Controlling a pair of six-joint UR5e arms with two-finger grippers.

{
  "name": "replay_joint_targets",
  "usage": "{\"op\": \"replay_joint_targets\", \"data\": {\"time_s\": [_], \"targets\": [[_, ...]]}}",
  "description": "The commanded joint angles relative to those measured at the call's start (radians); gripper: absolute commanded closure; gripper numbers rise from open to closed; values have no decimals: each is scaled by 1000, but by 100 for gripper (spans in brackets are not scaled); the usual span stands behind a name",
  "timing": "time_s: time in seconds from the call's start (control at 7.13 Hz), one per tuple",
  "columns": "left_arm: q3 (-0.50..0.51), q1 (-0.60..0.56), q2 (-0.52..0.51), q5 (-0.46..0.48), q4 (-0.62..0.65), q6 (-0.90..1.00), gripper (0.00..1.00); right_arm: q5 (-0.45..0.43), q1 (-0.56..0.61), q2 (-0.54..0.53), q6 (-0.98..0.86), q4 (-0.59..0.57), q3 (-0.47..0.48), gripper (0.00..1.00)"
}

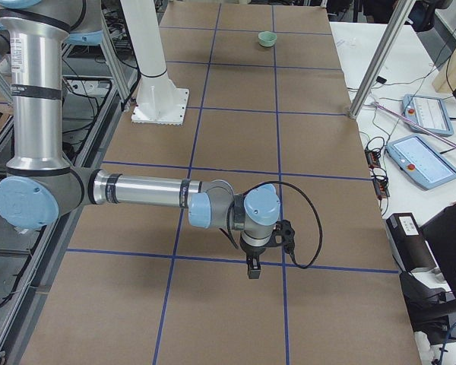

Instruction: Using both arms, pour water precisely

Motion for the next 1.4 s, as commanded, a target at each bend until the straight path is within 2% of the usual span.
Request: {"op": "replay_joint_targets", "data": {"time_s": [0.0,0.7,0.84,1.26], "targets": [[-8,0,1,-3,2,0,0,0,0,0,0,0,2,0],[-6,2,-2,-5,-2,-11,0,1,0,9,8,2,47,0],[-13,2,-15,-6,-5,-11,0,-5,0,3,11,2,96,0],[-37,2,-33,-5,-160,-9,0,-5,2,23,12,11,140,0]]}}
